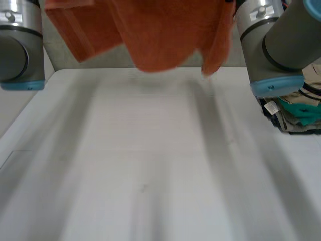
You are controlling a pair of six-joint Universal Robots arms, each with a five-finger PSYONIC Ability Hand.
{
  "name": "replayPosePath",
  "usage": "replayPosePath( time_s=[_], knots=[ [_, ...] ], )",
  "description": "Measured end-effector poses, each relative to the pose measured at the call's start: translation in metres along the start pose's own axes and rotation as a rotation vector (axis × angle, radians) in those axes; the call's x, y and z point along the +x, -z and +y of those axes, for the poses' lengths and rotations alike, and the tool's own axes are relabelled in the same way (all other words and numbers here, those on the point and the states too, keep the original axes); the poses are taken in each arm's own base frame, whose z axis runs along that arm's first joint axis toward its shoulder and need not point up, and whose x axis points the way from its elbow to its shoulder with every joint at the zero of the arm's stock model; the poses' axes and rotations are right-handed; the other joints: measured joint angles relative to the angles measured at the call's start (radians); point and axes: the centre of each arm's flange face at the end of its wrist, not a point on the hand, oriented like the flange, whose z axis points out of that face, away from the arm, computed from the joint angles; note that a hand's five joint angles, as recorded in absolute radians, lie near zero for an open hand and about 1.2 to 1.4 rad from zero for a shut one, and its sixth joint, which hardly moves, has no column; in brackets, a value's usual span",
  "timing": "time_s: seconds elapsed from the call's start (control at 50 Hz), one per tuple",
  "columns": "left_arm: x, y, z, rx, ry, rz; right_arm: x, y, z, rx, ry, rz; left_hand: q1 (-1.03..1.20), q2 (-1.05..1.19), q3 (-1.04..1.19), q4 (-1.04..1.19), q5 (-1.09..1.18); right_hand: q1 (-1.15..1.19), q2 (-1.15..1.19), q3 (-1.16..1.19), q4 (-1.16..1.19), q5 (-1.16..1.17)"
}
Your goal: Fold the laundry.
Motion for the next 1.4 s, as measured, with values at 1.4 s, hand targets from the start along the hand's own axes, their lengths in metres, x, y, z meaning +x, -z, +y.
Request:
replayPosePath(
  time_s=[1.4],
  knots=[
    [0.027,0.225,0.049,-0.753,0.033,0.285,-0.026,0.184,0.22,-1.005,-0.225,-0.281,0.0,0.0,0.001,0.0,0.0,-0.005,-0.009,-0.025,-0.034,0.013]
  ],
)
